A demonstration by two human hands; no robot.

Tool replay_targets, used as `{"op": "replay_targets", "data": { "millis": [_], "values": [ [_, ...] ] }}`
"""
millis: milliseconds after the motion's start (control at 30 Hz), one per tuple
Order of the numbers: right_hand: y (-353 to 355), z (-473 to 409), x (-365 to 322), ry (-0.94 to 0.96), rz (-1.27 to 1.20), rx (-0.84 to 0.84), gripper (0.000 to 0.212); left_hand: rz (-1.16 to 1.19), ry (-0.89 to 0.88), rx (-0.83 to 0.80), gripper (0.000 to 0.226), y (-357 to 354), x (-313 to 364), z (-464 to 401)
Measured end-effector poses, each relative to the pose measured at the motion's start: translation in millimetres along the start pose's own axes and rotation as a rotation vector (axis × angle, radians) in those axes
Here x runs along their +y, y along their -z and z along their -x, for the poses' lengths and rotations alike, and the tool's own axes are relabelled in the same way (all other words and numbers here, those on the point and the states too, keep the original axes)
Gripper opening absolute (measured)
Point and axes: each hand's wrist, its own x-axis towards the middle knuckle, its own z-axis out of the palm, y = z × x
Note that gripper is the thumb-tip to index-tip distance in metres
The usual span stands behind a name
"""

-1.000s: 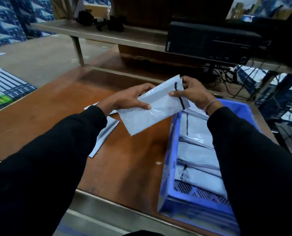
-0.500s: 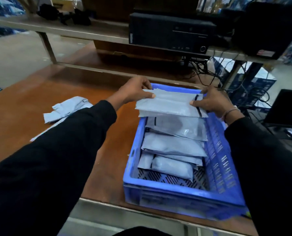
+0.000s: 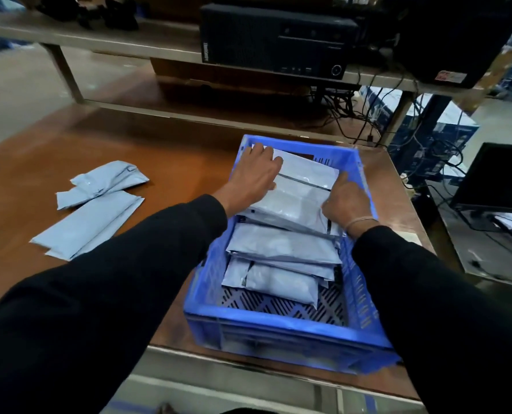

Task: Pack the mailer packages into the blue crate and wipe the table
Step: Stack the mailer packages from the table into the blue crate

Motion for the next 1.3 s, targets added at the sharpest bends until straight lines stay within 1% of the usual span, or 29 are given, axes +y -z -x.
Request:
{"op": "replay_targets", "data": {
  "millis": [67, 133, 200, 300, 433, 500, 633, 700, 733, 800, 867, 933, 1000, 1133, 1233, 1300],
  "values": [
    [-3, -1, 0, 0.024, 0.045, 0.033, 0.065, 0.154, -0.087, -0.071, 0.051, -5, -1, 6],
    [-7, -1, 1, 0.058, 0.092, 0.067, 0.061, 0.239, -0.107, -0.171, 0.057, -8, -2, 13],
    [-10, -2, 1, 0.076, 0.097, 0.107, 0.059, 0.227, -0.077, -0.221, 0.060, -12, -2, 19],
    [-14, -7, 0, 0.113, 0.124, 0.123, 0.058, 0.194, -0.039, -0.246, 0.060, -13, 2, 19],
    [-13, -9, -1, 0.163, 0.024, 0.093, 0.037, 0.155, -0.028, -0.265, 0.063, -7, 9, 16],
    [-12, -11, 0, 0.166, -0.034, 0.061, 0.031, 0.162, -0.020, -0.267, 0.063, -4, 10, 17],
    [-5, -15, 0, 0.200, -0.156, 0.033, 0.020, 0.216, -0.023, -0.219, 0.064, 1, 4, 19],
    [1, -16, -5, 0.172, -0.236, 0.010, 0.009, 0.263, -0.024, -0.165, 0.063, 2, -1, 23],
    [3, -17, -8, 0.151, -0.286, -0.005, 0.008, 0.289, -0.019, -0.130, 0.061, 1, -4, 25],
    [6, -17, -18, 0.110, -0.424, -0.029, 0.012, 0.352, -0.003, -0.053, 0.056, 1, -11, 29],
    [10, -15, -31, 0.094, -0.606, -0.058, 0.011, 0.438, 0.029, 0.025, 0.049, 1, -20, 32],
    [16, -12, -47, 0.071, -0.777, -0.097, 0.010, 0.541, 0.075, 0.092, 0.044, 1, -34, 36],
    [23, -12, -66, 0.059, -0.892, -0.141, 0.010, 0.641, 0.146, 0.138, 0.039, -2, -52, 45],
    [31, -20, -106, 0.083, -0.949, -0.163, 0.006, 0.766, 0.301, 0.190, 0.035, -5, -98, 70],
    [34, -25, -141, 0.122, -0.981, -0.147, 0.005, 0.790, 0.379, 0.182, 0.032, -7, -139, 92],
    [36, -29, -169, 0.171, -0.978, -0.137, 0.008, 0.808, 0.435, 0.166, 0.032, -9, -167, 109]
  ]
}}
